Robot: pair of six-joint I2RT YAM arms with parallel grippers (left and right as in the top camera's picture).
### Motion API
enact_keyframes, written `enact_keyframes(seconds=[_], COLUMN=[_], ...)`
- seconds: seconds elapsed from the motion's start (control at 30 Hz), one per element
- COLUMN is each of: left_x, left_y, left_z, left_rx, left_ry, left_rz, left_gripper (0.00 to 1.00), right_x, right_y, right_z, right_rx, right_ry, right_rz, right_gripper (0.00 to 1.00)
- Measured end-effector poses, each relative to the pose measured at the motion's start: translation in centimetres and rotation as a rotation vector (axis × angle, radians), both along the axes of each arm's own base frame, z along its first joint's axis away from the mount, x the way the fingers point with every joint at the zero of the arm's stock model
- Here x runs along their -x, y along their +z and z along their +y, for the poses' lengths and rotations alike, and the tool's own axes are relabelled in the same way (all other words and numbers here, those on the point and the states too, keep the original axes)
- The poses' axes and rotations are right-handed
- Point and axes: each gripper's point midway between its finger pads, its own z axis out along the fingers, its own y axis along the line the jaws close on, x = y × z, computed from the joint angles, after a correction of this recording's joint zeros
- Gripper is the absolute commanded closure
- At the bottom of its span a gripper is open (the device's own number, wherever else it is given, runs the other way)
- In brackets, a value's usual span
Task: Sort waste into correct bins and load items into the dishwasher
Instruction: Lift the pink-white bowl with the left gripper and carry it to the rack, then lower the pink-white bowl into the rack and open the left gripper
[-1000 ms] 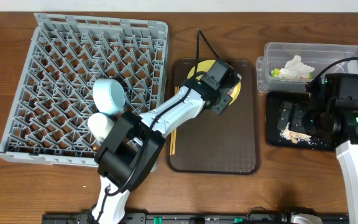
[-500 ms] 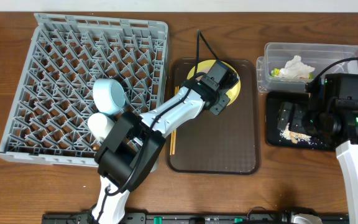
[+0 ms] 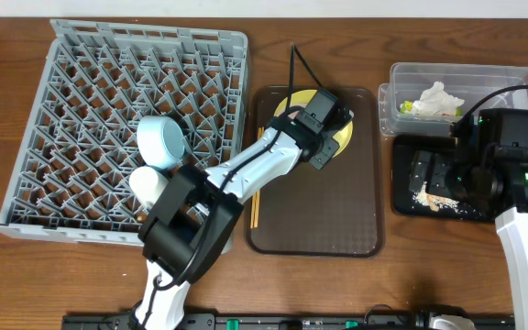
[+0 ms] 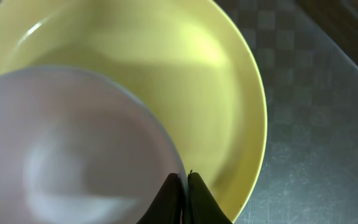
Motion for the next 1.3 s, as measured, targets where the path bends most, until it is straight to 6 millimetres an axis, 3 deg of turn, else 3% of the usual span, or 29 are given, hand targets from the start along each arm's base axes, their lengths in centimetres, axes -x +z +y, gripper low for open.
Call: enact_keyframes(seconds=[0.13,0.27,0.4,0.53,0.9,1.1,1.3], left_x=[0.1,-0.2,-1.2,-2.6,-5.4,-5.4,-6.2], left_y=[3.3,8.9,15.0,18.6,20.8,21.2,18.3], left_z=[0.3,1.8,5.4,9.3,19.9,22.1,24.4], left_rx=[0.032,0.097,0.190,0.311,0.715,0.975,1.118], left_ry=[0.006,0.051,0.137,0.192,0.235,0.141,0.215], left_rz=[-0.037,-0.096,-0.164,-0.171,0.005,0.129,0.304], left_gripper=[0.94,0.94,0.94,0.94,0.94,0.94,0.94], right_x=[0.0,0.0,0.0,0.0,0.0,0.0,0.0], right_y=[0.0,0.0,0.0,0.0,0.0,0.0,0.0], right_z=[0.0,0.0,0.0,0.0,0.0,0.0,0.0], right_rx=[0.000,0.000,0.000,0.000,0.000,0.000,0.000], right_ry=[0.000,0.000,0.000,0.000,0.000,0.000,0.000], right_rz=[0.000,0.000,0.000,0.000,0.000,0.000,0.000], right_gripper=[0.01,0.01,0.01,0.01,0.01,0.01,0.01])
